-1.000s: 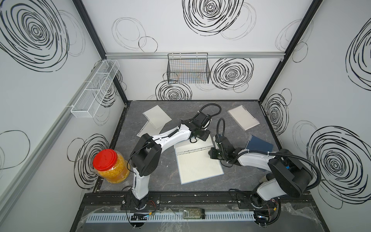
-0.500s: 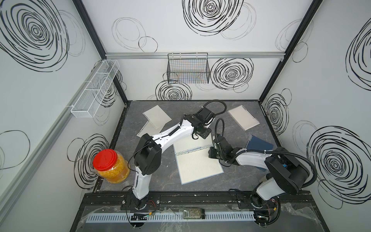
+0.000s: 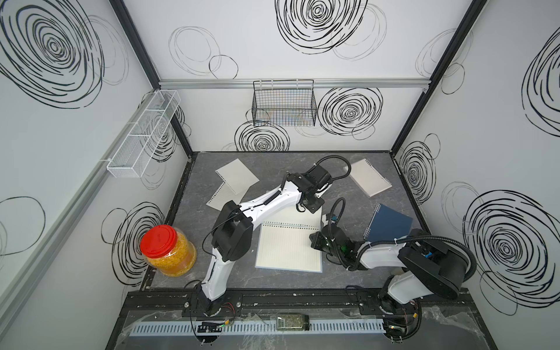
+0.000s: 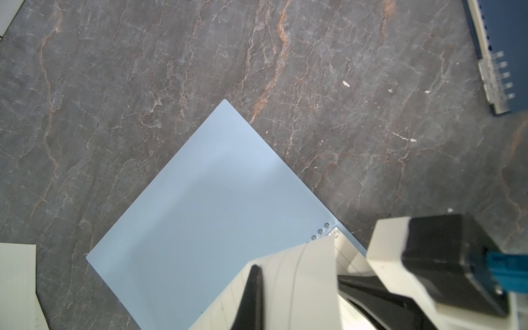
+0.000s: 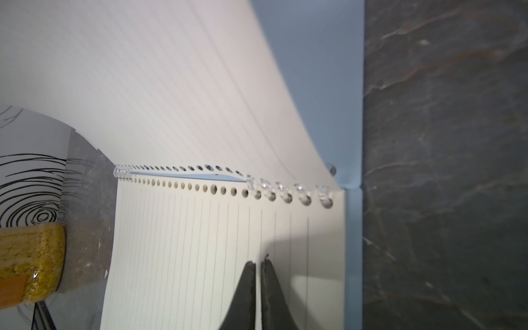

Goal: Tear off pages from different notebooks
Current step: Tear off the paper from the notebook.

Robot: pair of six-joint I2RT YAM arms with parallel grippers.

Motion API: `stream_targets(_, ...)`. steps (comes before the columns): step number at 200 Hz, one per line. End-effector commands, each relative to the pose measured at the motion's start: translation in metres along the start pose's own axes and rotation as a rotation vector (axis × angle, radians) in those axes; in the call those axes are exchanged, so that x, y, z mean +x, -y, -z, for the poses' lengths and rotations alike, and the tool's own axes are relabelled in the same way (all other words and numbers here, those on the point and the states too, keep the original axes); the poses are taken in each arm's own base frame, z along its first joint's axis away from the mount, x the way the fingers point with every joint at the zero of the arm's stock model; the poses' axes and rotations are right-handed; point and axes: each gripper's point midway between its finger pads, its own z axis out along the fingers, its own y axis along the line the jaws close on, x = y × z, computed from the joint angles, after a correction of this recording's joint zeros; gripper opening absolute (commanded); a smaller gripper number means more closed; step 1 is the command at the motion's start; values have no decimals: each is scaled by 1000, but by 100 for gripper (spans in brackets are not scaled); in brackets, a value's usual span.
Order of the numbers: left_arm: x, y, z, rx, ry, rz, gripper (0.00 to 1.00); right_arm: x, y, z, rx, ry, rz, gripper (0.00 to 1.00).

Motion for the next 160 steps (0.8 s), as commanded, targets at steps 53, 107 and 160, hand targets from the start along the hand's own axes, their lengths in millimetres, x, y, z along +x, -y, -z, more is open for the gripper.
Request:
stream_targets(53, 6, 1, -4, -22, -27, -26, 0, 11, -3, 19, 48, -42, 308, 13)
stream_targets(107, 4, 0, -7, 2, -17, -18, 0, 31, -11, 4, 163, -99, 488, 10)
stream_targets(160, 0, -10, -8, 19, -2, 11, 0, 56, 14, -8, 359, -202, 508, 9)
